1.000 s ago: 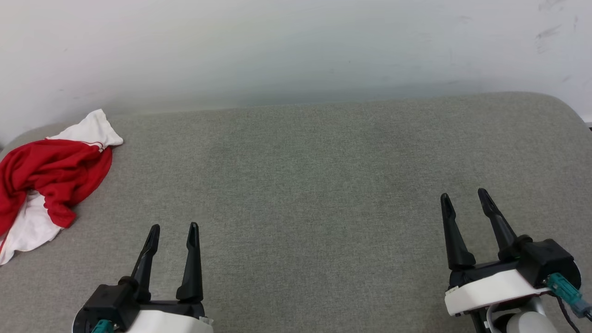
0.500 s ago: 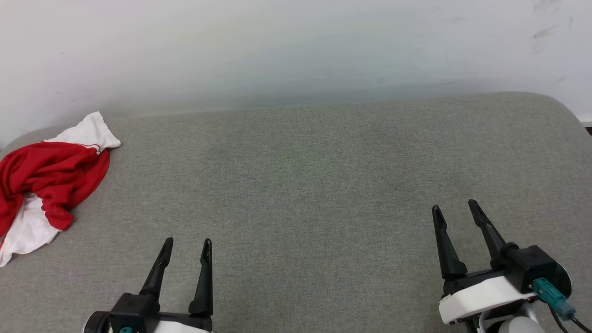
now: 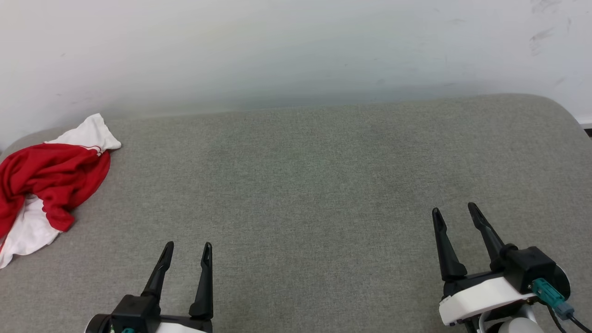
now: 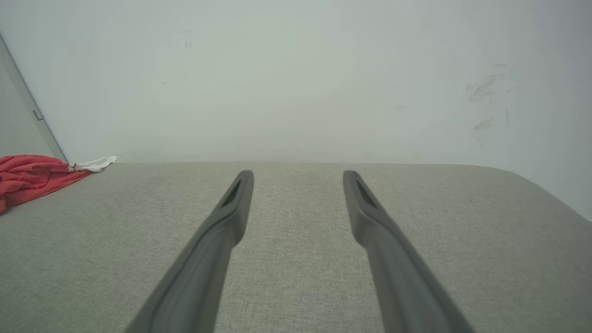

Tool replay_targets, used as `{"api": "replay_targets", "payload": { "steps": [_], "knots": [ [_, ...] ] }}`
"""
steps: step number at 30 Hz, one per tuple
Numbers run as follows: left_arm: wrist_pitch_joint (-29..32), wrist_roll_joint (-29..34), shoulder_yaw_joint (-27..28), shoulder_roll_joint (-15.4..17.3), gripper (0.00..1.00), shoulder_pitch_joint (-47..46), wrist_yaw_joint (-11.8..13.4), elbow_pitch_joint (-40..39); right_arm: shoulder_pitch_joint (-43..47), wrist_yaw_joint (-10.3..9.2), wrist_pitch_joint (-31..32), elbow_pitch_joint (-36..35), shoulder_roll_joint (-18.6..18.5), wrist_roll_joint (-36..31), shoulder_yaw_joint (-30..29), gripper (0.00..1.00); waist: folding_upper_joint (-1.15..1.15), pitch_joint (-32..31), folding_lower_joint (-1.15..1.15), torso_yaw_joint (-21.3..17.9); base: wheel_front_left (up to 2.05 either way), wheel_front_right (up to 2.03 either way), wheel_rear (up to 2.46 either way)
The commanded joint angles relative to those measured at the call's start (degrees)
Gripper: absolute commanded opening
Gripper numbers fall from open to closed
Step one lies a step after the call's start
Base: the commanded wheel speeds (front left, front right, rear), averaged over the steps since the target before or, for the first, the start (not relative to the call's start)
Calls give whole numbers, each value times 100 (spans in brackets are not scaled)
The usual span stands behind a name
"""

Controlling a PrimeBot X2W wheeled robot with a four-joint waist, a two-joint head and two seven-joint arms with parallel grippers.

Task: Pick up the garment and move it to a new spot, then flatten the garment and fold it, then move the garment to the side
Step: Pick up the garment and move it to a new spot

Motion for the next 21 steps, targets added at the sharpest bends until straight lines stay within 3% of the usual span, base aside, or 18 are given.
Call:
{"api": "replay_targets", "payload": {
  "steps": [1,10,21],
  "knots": [
    [-16,4,16,-6,100,12,-6,11,-14,-2,-14,1,15,10,-2,100,0,-8,0,2,0,0,0],
    [-16,47,108,-6,100,3,-3,-18,61,-2,-14,-20,15,67,19,100,0,-52,0,133,0,0,0],
    [-16,177,226,-5,100,84,84,-134,147,-2,-14,-77,15,58,170,100,0,-105,0,719,0,0,0]
  ]
}}
